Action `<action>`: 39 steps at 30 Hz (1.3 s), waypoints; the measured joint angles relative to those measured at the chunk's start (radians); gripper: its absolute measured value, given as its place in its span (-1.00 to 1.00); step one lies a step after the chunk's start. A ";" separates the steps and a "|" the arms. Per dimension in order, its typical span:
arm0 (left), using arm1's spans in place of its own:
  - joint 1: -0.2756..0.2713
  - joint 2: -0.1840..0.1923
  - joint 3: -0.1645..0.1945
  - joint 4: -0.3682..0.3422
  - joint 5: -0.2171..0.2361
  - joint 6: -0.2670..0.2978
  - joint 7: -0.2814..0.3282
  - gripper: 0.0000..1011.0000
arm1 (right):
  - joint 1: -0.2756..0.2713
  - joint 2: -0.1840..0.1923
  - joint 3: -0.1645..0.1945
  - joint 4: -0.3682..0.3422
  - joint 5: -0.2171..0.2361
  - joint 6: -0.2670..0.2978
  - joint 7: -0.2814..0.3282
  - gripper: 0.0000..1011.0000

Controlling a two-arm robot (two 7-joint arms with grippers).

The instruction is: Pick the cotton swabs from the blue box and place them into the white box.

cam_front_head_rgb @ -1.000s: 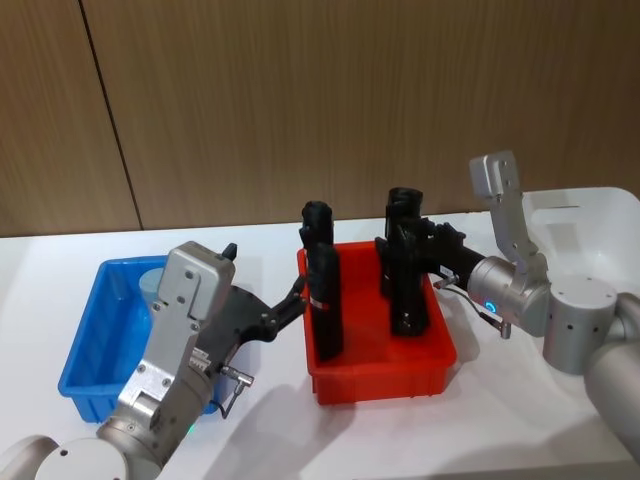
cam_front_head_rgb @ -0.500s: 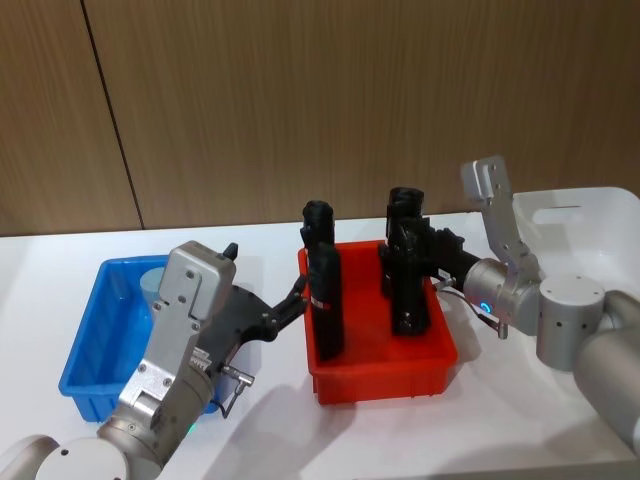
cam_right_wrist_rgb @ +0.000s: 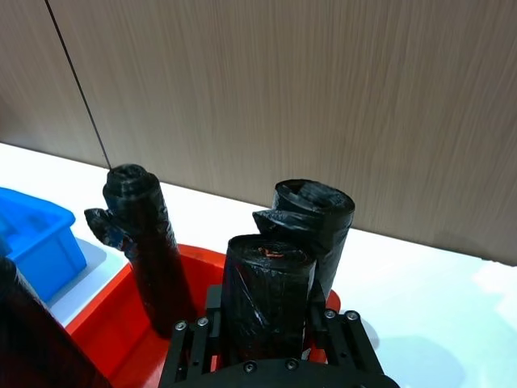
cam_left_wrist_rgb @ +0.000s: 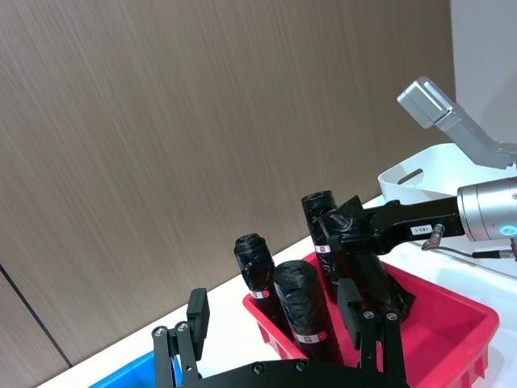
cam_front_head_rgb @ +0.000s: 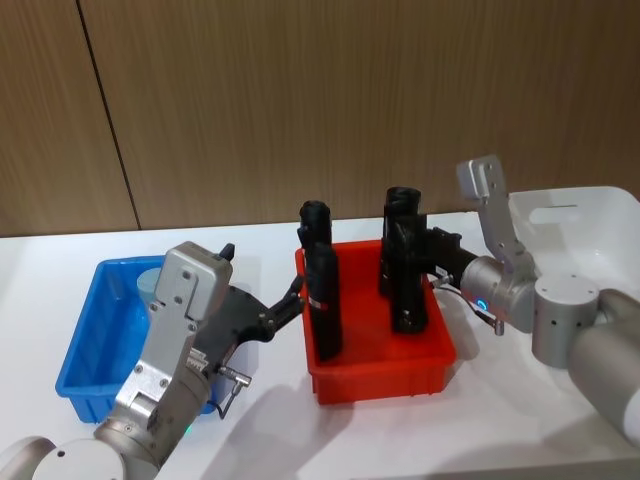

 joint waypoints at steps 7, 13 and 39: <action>0.000 0.000 0.000 0.000 0.000 0.000 0.000 0.99 | -0.011 0.005 0.011 -0.032 0.000 -0.019 0.007 0.09; 0.000 0.000 0.000 0.000 0.000 0.000 0.000 0.99 | -0.087 0.030 0.023 -0.192 0.008 0.017 0.008 0.04; 0.000 0.000 0.000 0.000 0.000 0.000 0.000 0.99 | -0.411 0.141 0.064 -0.857 0.092 0.180 -0.044 0.00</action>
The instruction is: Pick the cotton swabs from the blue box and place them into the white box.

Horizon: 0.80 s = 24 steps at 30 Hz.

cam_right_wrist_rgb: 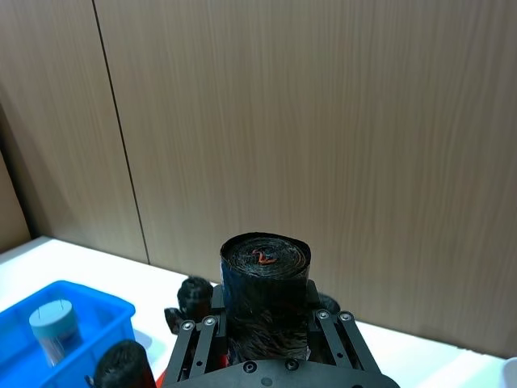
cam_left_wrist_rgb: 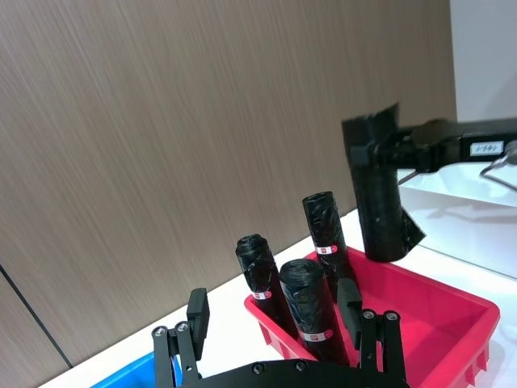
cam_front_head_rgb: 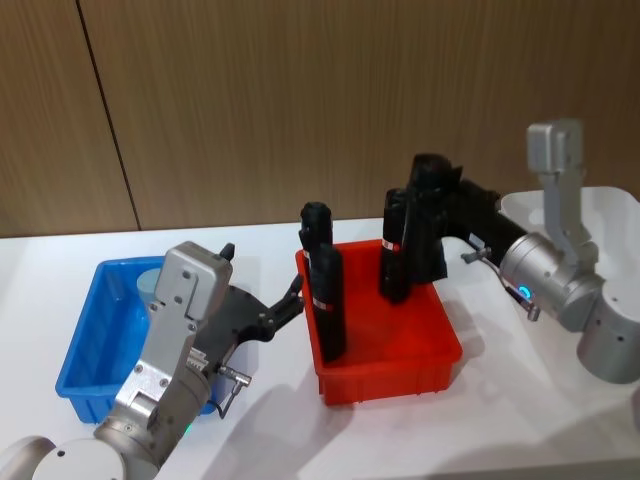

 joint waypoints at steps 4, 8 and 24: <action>0.000 0.000 0.000 0.000 0.000 0.000 0.000 0.99 | -0.037 0.016 0.008 -0.079 0.010 0.013 -0.021 0.00; 0.000 0.000 0.000 0.000 0.000 0.000 0.000 0.99 | -0.075 0.033 0.018 -0.159 0.018 0.025 -0.056 0.00; 0.000 0.000 0.000 0.000 0.000 0.000 0.000 0.99 | -0.177 0.099 0.068 -0.362 0.018 0.064 -0.206 0.00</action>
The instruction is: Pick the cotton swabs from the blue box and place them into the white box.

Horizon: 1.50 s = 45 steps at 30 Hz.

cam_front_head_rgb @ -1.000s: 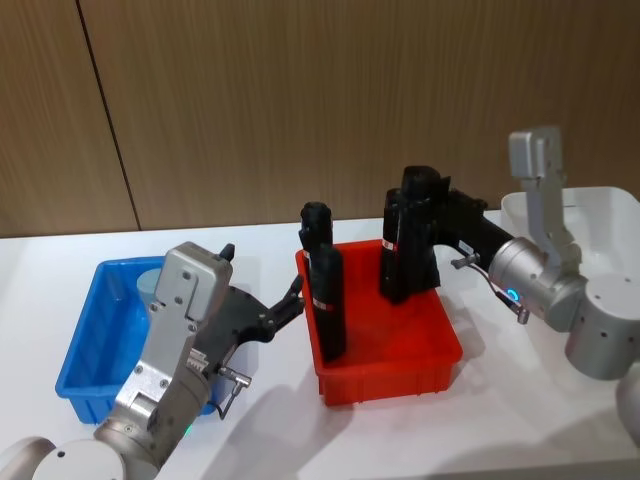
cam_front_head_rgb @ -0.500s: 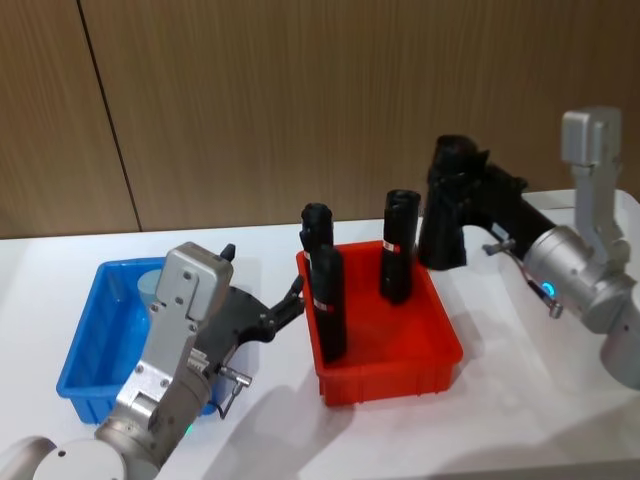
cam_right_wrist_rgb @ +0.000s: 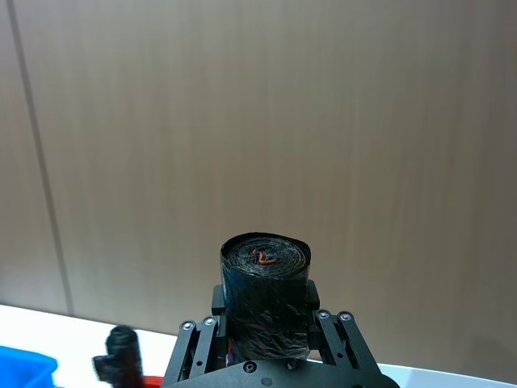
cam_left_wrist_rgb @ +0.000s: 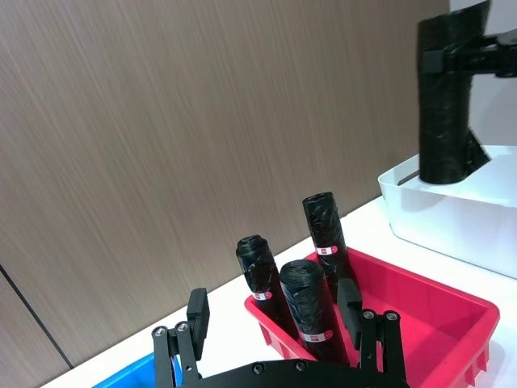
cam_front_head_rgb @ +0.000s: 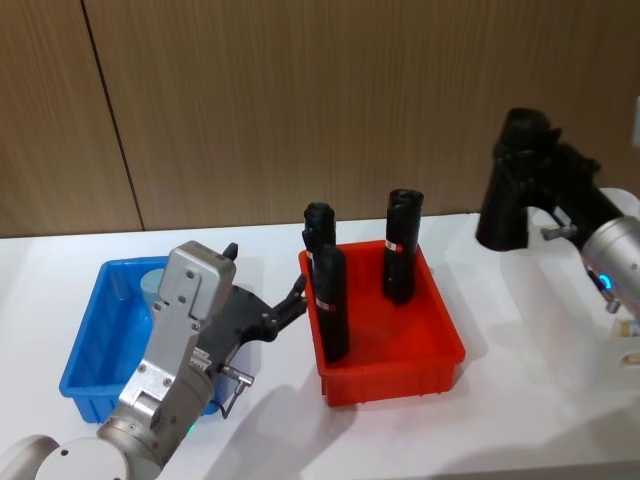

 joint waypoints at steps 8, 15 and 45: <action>0.000 0.000 0.000 0.000 0.000 0.000 0.000 0.99 | -0.026 0.031 0.030 -0.039 -0.016 0.019 -0.064 0.00; 0.000 0.000 0.000 0.000 0.000 0.000 0.000 0.99 | -0.036 0.057 0.058 -0.038 -0.030 0.037 -0.114 0.00; 0.000 0.000 0.000 0.000 0.000 0.000 0.000 0.99 | -0.045 0.087 0.104 0.010 -0.034 0.054 -0.163 0.98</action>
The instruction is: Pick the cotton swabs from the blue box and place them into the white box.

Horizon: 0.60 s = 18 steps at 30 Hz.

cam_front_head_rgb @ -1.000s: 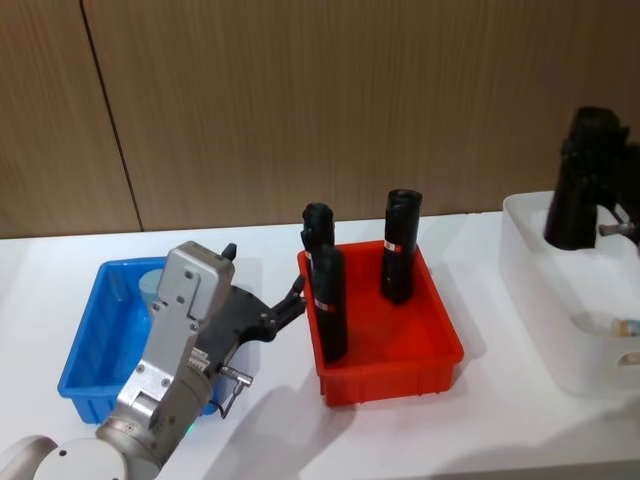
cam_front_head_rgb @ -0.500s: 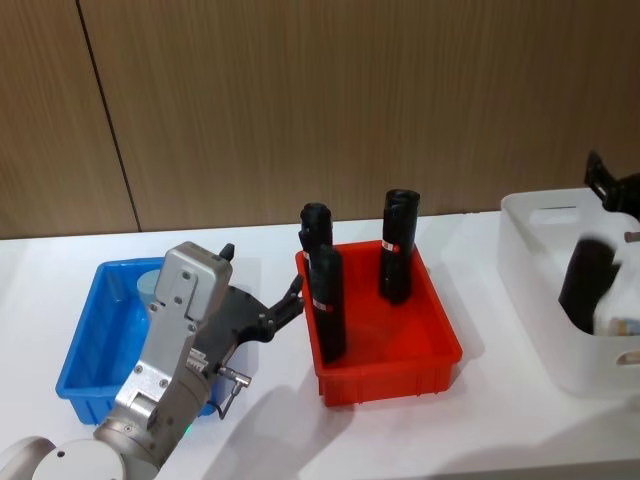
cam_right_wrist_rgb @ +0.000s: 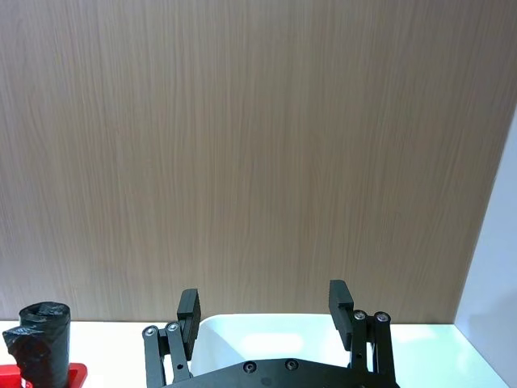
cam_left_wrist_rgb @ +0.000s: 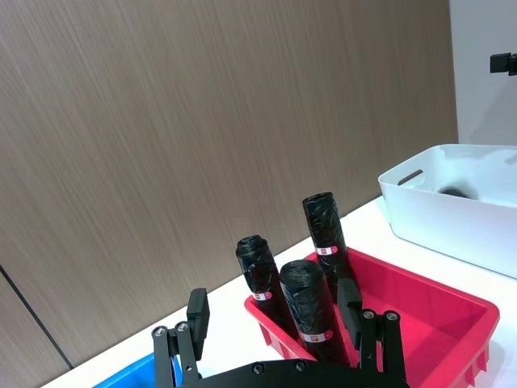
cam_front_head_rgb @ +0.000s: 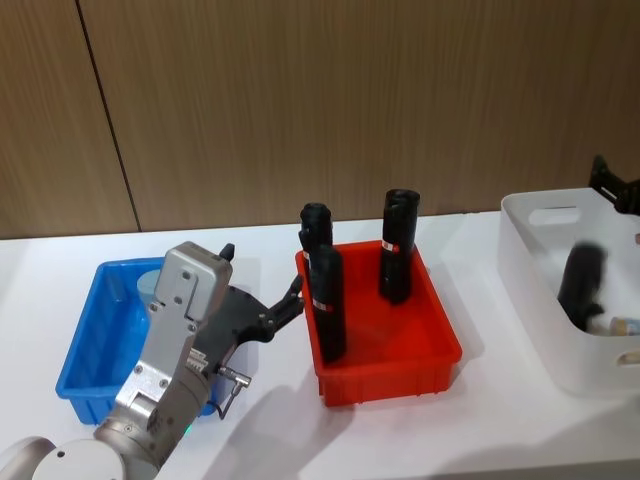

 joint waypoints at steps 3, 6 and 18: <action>0.000 0.000 0.000 0.000 0.000 0.000 0.000 0.99 | -0.003 0.001 0.002 -0.004 0.002 -0.001 -0.001 0.98; 0.000 0.000 0.000 0.000 0.000 0.000 0.000 0.99 | -0.005 0.002 0.004 -0.006 0.002 -0.001 -0.002 0.98; 0.000 0.000 0.000 0.000 0.000 0.000 0.000 0.99 | -0.011 0.003 0.007 -0.013 0.003 -0.002 -0.004 0.98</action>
